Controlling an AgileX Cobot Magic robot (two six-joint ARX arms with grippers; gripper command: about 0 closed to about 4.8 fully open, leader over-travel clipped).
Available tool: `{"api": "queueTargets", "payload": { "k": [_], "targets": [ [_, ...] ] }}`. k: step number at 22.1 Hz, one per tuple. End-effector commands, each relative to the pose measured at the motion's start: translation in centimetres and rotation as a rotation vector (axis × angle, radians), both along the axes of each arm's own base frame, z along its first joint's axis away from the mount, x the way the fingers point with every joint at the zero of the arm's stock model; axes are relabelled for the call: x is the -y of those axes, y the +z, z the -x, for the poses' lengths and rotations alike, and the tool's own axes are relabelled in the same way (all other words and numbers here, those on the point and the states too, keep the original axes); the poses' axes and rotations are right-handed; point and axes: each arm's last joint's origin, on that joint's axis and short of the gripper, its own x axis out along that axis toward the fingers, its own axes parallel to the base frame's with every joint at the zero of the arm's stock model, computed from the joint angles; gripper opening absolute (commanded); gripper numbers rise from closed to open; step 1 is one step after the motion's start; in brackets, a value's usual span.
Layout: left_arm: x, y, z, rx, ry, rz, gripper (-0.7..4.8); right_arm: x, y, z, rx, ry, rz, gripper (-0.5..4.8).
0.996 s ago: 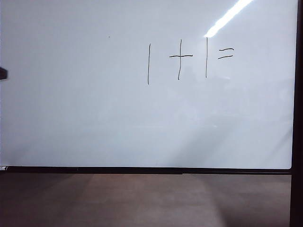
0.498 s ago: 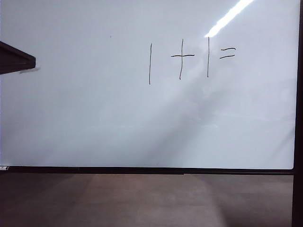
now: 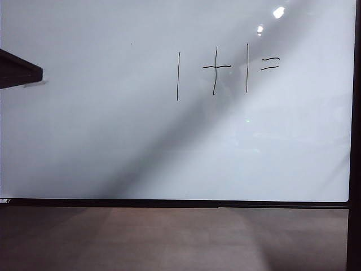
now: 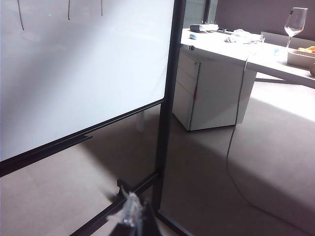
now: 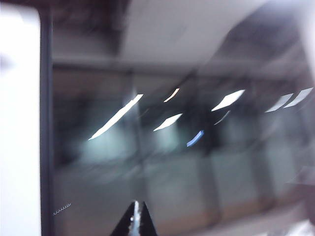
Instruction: Reach to the right to find the marker pen, pick it up, and write the answer to the math problem on the whiteboard.
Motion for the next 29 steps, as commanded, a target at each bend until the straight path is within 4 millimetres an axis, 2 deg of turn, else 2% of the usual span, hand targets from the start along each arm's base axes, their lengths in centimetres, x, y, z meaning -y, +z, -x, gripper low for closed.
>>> {"api": "queueTargets", "payload": {
  "k": [1, 3, 4, 5, 8, 9, 10, 11, 13, 14, 16, 17, 19, 23, 29],
  "targets": [
    [0.0, 0.1, 0.0, 0.008, -0.003, 0.008, -0.05, 3.3, -2.2, -3.5, -0.045, 0.140, -0.058, -0.02],
    [0.0, 0.1, 0.0, 0.006, -0.004, 0.006, -0.05, 5.9, -5.0, -6.3, -0.196, 0.210, -0.027, -0.02],
    [0.0, 0.1, 0.0, 0.006, -0.004, 0.006, -0.04, 7.0, -6.9, -8.0, -0.273, 0.311, -0.025, -0.02],
    [0.0, 0.1, 0.0, 0.007, -0.004, 0.006, -0.05, 7.5, -8.0, -9.0, -0.305, 0.369, -0.044, -0.02],
    [0.0, 0.1, 0.0, 0.004, -0.002, 0.003, -0.04, 9.3, -12.9, -12.9, -0.403, 0.495, -0.073, 0.00],
    [0.0, 0.1, 0.0, 0.004, -0.001, 0.003, -0.05, 9.7, -14.5, -14.1, -0.422, 0.531, -0.072, 0.51],
    [0.0, 0.1, 0.0, 0.004, -0.002, 0.003, -0.05, 10.1, -16.5, -15.3, -0.441, 0.565, -0.074, 1.77],
    [0.0, 0.1, 0.0, 0.004, -0.002, 0.003, -0.05, 10.6, -18.3, -16.2, -0.456, 0.570, -0.090, 2.07],
    [0.0, 0.1, 0.0, 0.004, -0.002, 0.003, -0.04, 10.8, -21.0, -17.3, -0.486, 0.586, -0.116, 2.25],
    [0.0, 0.1, 0.0, 0.004, -0.003, 0.003, -0.05, 10.6, -22.6, -17.8, -0.500, 0.607, -0.113, 2.72],
    [0.0, 0.1, 0.0, 0.004, -0.005, 0.003, -0.05, 10.2, -25.7, -18.6, -0.536, 0.648, -0.105, 2.81],
    [0.0, 0.1, 0.0, 0.004, -0.006, 0.003, -0.04, 10.0, -26.8, -18.8, -0.560, 0.651, -0.099, 3.02],
    [0.0, 0.1, 0.0, 0.004, -0.006, 0.003, -0.05, 9.4, -28.2, -19.5, -0.584, 0.673, -0.083, 3.38],
    [0.0, 0.1, 0.0, 0.004, -0.006, 0.003, -0.05, 8.2, -29.4, -20.3, -0.586, 0.681, -0.053, 3.60],
    [0.0, 0.1, 0.0, 0.004, -0.006, 0.003, -0.04, 7.4, -31.9, -21.1, -0.620, 0.660, -0.070, 3.60]
  ]
}}
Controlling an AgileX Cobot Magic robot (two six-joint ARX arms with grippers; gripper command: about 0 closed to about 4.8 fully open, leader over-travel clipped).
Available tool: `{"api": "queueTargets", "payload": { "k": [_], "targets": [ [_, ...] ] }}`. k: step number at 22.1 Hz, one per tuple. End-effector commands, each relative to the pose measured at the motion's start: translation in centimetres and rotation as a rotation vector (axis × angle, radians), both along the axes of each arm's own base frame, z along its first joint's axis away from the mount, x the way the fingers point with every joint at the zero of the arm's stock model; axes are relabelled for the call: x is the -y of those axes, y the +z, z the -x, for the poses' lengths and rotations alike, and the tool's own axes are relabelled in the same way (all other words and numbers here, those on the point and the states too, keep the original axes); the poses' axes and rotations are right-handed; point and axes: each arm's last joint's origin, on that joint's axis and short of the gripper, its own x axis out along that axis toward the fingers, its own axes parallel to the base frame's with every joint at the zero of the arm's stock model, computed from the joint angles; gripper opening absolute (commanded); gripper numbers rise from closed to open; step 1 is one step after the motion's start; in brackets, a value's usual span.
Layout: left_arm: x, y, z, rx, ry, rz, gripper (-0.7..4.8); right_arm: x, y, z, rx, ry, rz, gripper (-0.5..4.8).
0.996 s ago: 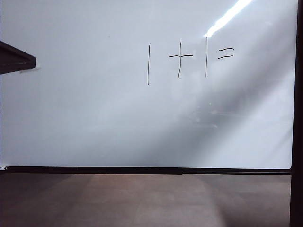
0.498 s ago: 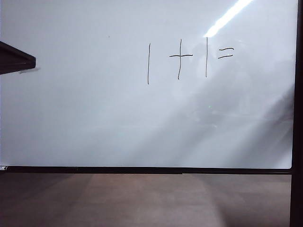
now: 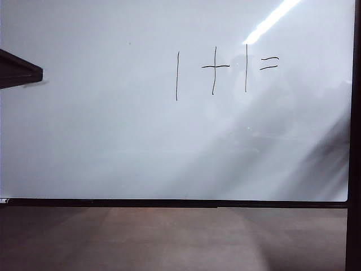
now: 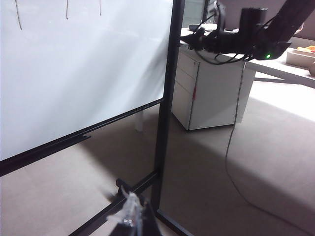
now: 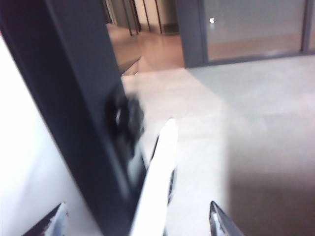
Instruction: Reach to the right to find the marker pen, pick it up, and write the answer to the math problem on the whiteboard.
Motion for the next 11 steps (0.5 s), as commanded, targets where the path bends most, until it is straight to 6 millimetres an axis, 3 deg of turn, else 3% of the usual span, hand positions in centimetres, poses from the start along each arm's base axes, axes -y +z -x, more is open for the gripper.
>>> {"api": "queueTargets", "payload": {
  "k": [1, 5, 7, 11],
  "targets": [
    [0.01, 0.07, 0.00, 0.005, -0.003, 0.004, -0.04, -0.34, -0.48, -0.28, 0.008, -0.005, 0.008, 3.60],
    [0.01, 0.07, 0.00, 0.005, -0.003, 0.004, -0.05, -0.47, -1.03, -0.43, -0.002, -0.018, 0.018, 3.57],
    [0.01, 0.07, 0.00, 0.005, -0.003, 0.004, -0.05, -0.46, -1.02, -0.43, -0.001, -0.018, 0.018, 2.90],
    [0.01, 0.07, 0.00, 0.005, -0.003, 0.004, -0.05, -0.47, -1.02, -0.43, -0.001, -0.018, 0.018, 2.63]
  ]
}}
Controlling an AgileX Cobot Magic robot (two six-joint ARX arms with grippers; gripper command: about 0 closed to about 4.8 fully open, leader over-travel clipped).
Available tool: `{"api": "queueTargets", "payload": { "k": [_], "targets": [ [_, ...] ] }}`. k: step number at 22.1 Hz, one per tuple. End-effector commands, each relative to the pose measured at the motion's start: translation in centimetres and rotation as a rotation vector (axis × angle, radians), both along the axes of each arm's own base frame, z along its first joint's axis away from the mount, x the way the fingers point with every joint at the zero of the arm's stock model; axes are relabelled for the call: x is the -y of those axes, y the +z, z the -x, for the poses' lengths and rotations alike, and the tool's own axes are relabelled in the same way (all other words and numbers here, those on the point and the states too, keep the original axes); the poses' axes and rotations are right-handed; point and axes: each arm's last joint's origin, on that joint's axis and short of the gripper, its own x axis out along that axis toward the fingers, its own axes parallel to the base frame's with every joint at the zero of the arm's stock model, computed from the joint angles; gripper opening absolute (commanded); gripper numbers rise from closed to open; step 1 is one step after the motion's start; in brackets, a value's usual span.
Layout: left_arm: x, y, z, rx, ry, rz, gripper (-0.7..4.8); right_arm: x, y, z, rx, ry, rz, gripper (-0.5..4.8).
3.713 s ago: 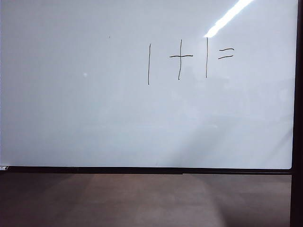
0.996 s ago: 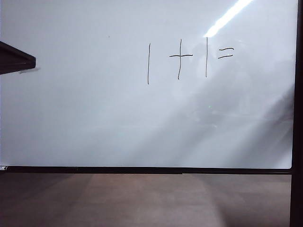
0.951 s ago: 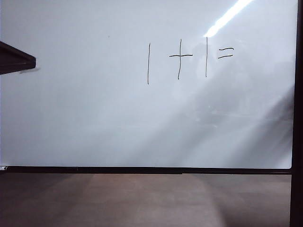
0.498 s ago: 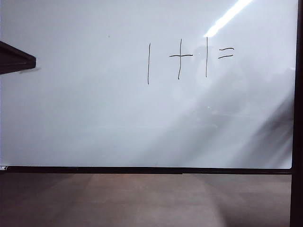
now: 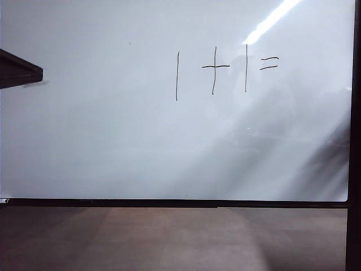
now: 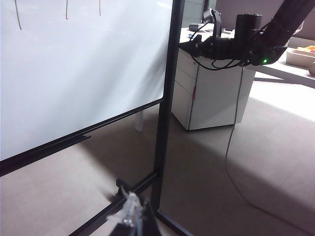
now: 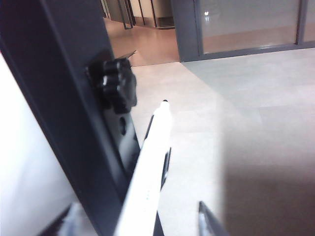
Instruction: Reach to the right to find the marker pen, pick it up, and write the answer to the math problem on the whiteboard.
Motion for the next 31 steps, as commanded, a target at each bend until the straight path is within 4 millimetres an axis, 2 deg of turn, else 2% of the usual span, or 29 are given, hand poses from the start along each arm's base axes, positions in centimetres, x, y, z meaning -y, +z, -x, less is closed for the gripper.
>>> {"api": "queueTargets", "payload": {
  "k": [1, 3, 4, 6, 9, 13, 15, 17, 20, 21, 22, 23, 27, 31],
  "targets": [
    [0.0, 0.1, 0.0, 0.005, -0.003, 0.004, -0.05, -0.1, 0.3, -0.1, 0.022, 0.002, 0.012, 2.63],
    [0.0, 0.1, 0.0, 0.005, -0.003, 0.004, -0.05, -0.1, 0.3, -0.1, 0.021, 0.002, 0.012, 2.32],
    [0.0, 0.1, 0.0, 0.005, -0.003, 0.004, -0.04, -0.1, 0.3, -0.1, 0.021, 0.002, 0.012, 1.85],
    [0.0, 0.1, 0.0, 0.005, -0.003, 0.004, -0.04, -0.1, 0.3, -0.1, 0.021, -0.001, 0.012, 1.55],
    [0.0, 0.1, 0.0, 0.005, -0.003, 0.004, -0.05, -0.1, 0.3, -0.1, 0.024, 0.000, 0.022, -0.07],
    [0.0, 0.1, 0.0, 0.005, -0.003, 0.004, -0.05, 0.1, 0.5, 0.0, 0.030, -0.007, 0.023, -0.07],
    [0.0, 0.1, 0.0, 0.005, -0.001, 0.004, -0.04, 1.0, 1.4, 0.4, 0.073, -0.075, 0.015, -0.07],
    [-0.1, 0.1, -0.2, 0.005, 0.019, 0.004, -0.04, 2.9, 3.8, 2.2, 0.122, -0.272, 0.019, -0.07],
    [-0.5, 0.1, -0.6, 0.005, 0.078, 0.003, -0.05, 4.7, 7.0, 5.3, 0.189, -0.437, -0.011, -0.07],
    [-0.8, 0.1, -0.9, 0.005, 0.121, 0.004, -0.05, 5.2, 8.7, 7.1, 0.220, -0.491, -0.051, -0.07],
    [-1.1, 0.1, -1.1, 0.005, 0.162, 0.003, -0.04, 5.0, 9.9, 8.4, 0.235, -0.503, -0.050, -0.07],
    [-1.3, 0.1, -1.3, 0.005, 0.186, 0.003, -0.04, 4.6, 10.4, 8.9, 0.237, -0.505, -0.049, -0.07],
    [-2.5, 0.1, -2.0, 0.005, 0.328, 0.003, -0.05, 0.8, 14.2, 11.6, 0.321, -0.493, -0.090, -0.07],
    [-2.5, 0.1, -2.1, 0.006, 0.337, 0.003, -0.04, -2.3, 17.2, 14.1, 0.363, -0.452, -0.097, -0.07]
  ]
}}
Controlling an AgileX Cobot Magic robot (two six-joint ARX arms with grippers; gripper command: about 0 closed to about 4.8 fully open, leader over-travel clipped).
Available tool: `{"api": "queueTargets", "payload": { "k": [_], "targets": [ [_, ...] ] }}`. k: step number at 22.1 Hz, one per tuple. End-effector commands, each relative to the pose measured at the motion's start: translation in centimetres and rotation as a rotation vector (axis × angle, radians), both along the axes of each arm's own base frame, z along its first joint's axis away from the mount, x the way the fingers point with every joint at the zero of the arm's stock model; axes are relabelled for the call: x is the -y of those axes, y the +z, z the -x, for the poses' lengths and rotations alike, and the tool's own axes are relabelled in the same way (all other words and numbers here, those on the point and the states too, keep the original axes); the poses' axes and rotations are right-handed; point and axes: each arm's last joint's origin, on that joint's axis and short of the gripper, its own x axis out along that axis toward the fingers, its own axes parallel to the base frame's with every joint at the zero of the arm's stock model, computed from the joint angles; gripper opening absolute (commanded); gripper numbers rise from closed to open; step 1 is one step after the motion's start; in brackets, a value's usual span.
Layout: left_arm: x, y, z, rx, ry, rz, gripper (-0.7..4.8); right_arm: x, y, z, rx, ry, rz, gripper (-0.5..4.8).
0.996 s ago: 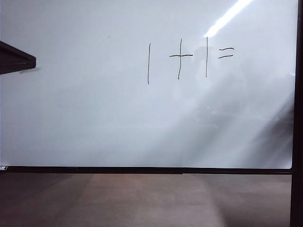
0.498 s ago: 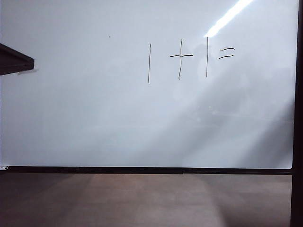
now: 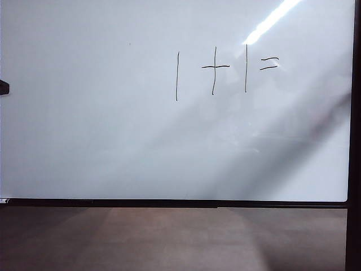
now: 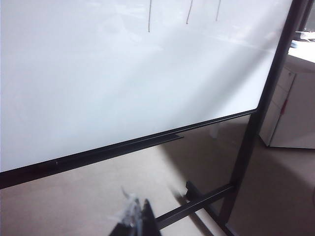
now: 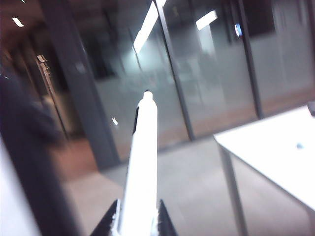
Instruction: Reach to the right to find the marker pen, pick it up, and write the answer to the math problem on the whiteboard.
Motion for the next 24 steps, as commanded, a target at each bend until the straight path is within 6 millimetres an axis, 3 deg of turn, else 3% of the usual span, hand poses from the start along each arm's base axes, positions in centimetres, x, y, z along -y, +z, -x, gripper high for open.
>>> {"api": "queueTargets", "payload": {
  "k": [1, 6, 13, 16, 24],
  "targets": [
    [0.0, 0.1, 0.0, 0.006, -0.003, 0.002, -0.04, -1.8, 1.8, 1.8, 0.043, 0.030, -0.005, -0.07],
    [0.0, 0.1, 0.0, 0.006, -0.004, 0.002, -0.05, -6.2, 3.3, 3.9, 0.015, 0.267, 0.054, -0.07],
    [0.0, 0.1, 0.0, 0.006, -0.004, 0.002, -0.05, -11.7, 1.9, 2.0, -0.105, 0.453, 0.129, -0.07],
    [0.0, 0.1, 0.0, 0.006, -0.004, 0.002, -0.05, -13.1, 0.9, 1.0, -0.151, 0.492, 0.126, -0.07],
    [0.0, 0.0, 0.0, -0.002, -0.004, -0.002, -0.05, -14.0, -1.2, -0.8, -0.224, 0.540, 0.122, -0.07]
  ]
}}
